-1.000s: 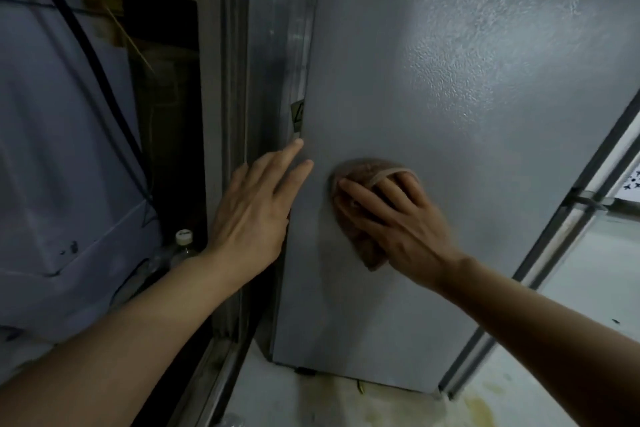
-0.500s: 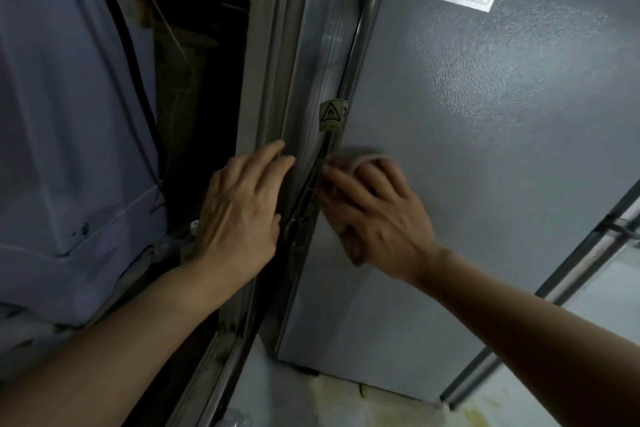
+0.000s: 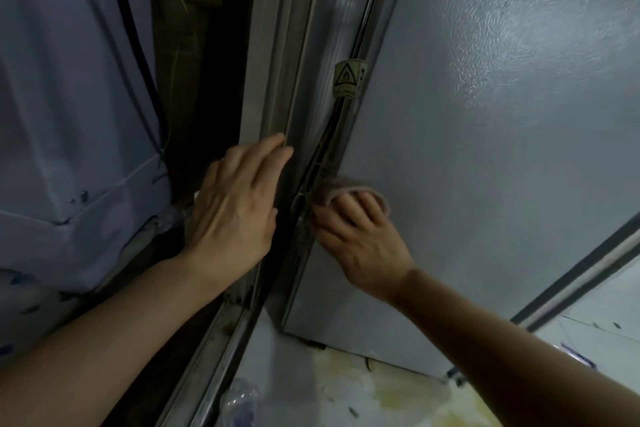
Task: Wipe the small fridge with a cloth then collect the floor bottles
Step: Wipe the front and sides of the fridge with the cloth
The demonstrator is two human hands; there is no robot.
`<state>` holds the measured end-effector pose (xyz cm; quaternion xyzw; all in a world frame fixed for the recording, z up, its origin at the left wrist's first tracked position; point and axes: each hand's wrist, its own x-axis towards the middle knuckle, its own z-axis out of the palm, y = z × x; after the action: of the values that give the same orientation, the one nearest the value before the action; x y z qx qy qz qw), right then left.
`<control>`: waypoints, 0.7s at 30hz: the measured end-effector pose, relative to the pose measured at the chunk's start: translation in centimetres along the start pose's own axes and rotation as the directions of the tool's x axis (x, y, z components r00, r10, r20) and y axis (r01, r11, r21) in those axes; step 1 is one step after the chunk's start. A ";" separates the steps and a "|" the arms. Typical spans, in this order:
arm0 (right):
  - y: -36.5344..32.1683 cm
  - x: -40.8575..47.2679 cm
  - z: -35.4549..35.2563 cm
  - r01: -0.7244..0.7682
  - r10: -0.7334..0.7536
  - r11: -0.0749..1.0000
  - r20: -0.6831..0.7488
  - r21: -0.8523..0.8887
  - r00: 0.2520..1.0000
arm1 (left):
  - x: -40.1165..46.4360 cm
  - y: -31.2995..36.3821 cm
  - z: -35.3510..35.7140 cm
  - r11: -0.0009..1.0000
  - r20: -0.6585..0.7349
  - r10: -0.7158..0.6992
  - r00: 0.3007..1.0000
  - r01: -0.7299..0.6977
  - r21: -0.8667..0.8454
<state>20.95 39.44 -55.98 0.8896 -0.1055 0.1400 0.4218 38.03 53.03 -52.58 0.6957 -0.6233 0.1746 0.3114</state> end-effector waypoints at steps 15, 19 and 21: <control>7.6 -5.5 -3.4 -0.535 0.531 0.842 -0.275 0.065 0.802 | 1.9 4.4 5.4 0.970 -0.049 0.223 0.974 -0.216 0.111; 3.5 -10.6 -0.5 -0.298 0.298 0.954 -0.009 0.025 0.954 | 1.8 4.9 6.7 0.967 -0.078 0.189 0.979 -0.172 0.190; 2.5 -12.7 0.1 -0.202 0.204 0.979 0.115 -0.030 0.972 | 1.7 5.3 7.0 0.966 -0.089 0.181 0.979 -0.160 0.203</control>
<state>8.27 38.66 -58.57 0.8771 -0.2215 0.1290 0.4063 32.09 47.00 -55.55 0.6563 -0.6434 0.2977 0.2584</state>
